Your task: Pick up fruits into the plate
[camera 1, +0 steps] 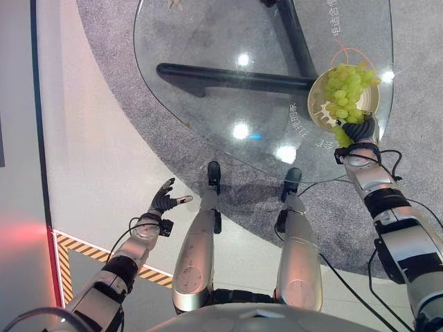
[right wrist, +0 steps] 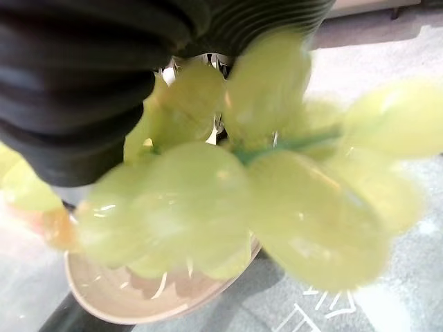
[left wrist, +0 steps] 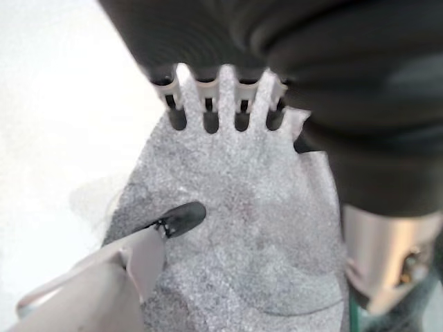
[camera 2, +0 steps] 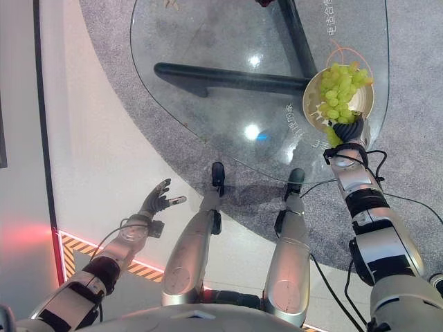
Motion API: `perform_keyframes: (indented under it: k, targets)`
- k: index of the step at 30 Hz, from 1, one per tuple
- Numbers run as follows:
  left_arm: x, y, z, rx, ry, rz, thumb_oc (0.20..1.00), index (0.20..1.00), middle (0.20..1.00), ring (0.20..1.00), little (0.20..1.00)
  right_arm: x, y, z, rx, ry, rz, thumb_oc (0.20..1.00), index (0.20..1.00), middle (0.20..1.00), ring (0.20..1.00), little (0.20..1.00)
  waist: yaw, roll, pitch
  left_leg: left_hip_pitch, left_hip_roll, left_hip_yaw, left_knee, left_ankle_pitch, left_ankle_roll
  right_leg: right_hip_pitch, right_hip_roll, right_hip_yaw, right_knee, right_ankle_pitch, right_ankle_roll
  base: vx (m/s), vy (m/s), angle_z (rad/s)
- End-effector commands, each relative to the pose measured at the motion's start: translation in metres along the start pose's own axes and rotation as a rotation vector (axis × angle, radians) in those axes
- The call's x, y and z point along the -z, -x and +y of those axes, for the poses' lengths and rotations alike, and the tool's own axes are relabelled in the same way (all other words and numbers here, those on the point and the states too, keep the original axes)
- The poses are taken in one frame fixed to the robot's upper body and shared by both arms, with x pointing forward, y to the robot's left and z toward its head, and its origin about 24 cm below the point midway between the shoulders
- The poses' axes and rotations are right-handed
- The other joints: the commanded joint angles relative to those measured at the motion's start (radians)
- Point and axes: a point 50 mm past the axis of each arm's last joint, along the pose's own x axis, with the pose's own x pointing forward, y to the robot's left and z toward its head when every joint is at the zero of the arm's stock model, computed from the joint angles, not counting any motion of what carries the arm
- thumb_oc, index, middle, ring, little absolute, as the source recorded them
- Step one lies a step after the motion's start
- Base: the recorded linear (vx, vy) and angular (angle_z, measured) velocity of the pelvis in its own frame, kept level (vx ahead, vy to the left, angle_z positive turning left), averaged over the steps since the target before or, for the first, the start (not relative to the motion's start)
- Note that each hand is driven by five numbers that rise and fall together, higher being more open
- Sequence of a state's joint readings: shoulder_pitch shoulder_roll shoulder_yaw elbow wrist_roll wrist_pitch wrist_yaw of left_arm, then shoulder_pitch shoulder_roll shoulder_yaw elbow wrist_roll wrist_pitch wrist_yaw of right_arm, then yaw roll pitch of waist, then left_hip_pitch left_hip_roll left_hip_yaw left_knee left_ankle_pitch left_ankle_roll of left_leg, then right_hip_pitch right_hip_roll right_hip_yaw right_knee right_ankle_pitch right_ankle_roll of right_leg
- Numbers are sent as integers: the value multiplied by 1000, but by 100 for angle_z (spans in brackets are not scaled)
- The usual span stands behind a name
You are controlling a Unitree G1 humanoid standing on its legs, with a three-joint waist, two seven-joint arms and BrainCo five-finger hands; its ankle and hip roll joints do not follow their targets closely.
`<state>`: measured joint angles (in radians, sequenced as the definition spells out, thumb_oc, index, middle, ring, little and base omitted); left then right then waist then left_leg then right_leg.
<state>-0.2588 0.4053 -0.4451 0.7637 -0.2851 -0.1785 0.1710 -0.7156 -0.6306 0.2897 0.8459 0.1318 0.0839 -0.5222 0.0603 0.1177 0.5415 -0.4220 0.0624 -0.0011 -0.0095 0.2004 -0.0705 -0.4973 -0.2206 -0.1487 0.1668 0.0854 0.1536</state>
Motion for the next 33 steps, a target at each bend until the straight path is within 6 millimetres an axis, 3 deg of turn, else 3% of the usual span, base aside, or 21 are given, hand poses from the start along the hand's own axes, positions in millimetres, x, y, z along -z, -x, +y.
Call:
perform_keyframes:
  k: [1,23,30,31,33]
  targets:
    - [-6,-4,-2,-10,20,-24,1000,1000,1000,1000,1000,-3,-8,-18,104,78,-19,1000,1000,1000,1000,1000,7,-4,-22,3,-72,23,117,-186,41,-5,63,-47,15,-37,-49,-58,1,0]
    - [-8,-5,-5,-6,46,-26,1000,1000,1000,1000,1000,-25,-9,-25,230,-2,-68,1000,1000,1000,1000,1000,3,-17,-22,35,-65,40,75,-176,34,17,70,-54,-12,-23,-46,-17,4,0]
    - [8,-1,-1,-24,87,37,1000,1000,1000,1000,1000,0,15,5,64,-404,41,1000,1000,1000,1000,1000,-16,-43,-22,133,-51,59,51,-189,24,109,75,-48,-31,-33,-50,22,37,5]
    - [16,1,1,-32,106,73,1000,1000,1000,1000,1000,25,37,26,-38,-566,123,1000,1000,1000,1000,1000,-30,-57,-22,191,-42,72,38,-194,20,169,74,-45,-46,-38,-51,44,60,4]
    - [21,3,1,-32,117,94,1000,1000,1000,1000,1000,43,50,34,-79,-603,170,1000,1000,1000,1000,1000,-34,-63,-22,226,-39,77,32,-196,17,207,74,-47,-55,-39,-51,58,43,5]
